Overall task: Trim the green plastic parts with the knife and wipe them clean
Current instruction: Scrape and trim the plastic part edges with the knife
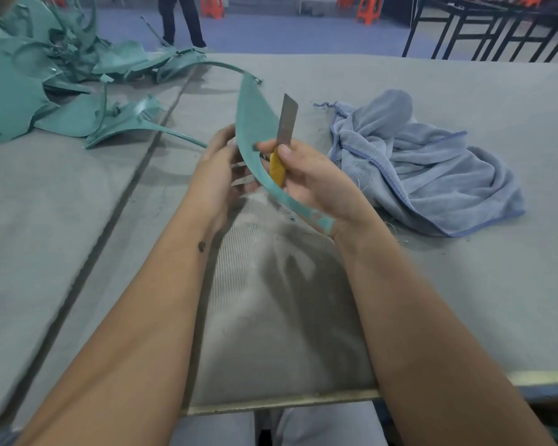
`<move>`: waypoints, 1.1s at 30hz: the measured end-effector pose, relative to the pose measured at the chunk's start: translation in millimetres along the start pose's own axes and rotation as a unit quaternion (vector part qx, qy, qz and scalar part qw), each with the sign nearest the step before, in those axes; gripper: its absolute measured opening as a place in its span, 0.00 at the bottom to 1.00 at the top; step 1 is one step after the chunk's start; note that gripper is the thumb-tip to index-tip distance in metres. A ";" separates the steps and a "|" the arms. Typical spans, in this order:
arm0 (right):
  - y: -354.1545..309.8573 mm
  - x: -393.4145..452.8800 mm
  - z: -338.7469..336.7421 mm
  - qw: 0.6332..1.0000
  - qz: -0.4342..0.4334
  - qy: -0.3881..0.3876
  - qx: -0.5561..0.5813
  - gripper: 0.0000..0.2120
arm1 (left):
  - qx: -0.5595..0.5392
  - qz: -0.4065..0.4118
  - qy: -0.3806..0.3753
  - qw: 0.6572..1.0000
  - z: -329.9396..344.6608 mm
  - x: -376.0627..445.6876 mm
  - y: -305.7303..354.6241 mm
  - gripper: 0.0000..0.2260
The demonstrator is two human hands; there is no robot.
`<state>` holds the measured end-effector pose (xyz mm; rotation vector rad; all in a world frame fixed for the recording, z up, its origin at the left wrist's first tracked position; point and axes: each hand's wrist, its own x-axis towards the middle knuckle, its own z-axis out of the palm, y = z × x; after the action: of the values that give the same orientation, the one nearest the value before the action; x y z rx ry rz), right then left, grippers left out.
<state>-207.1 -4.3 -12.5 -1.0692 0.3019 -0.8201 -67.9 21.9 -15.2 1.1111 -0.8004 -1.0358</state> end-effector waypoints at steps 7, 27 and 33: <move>-7.0 -1.5 -10.9 0.998 0.009 0.036 -0.049 0.10 | 0.035 0.031 -0.073 0.996 5.8 -0.6 -1.6 0.15; -9.9 4.8 -12.6 0.954 -0.096 0.271 -0.083 0.10 | 0.357 0.176 -0.031 0.917 11.1 -10.9 -15.2 0.25; -6.8 13.1 -19.0 0.943 -0.090 0.311 0.084 0.10 | 0.191 0.020 -0.083 0.978 15.0 -16.1 -9.2 0.10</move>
<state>-212.4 -27.8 -13.5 -0.6603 0.6584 -1.3215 -89.2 31.4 -20.2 1.3363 -1.1874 -0.9741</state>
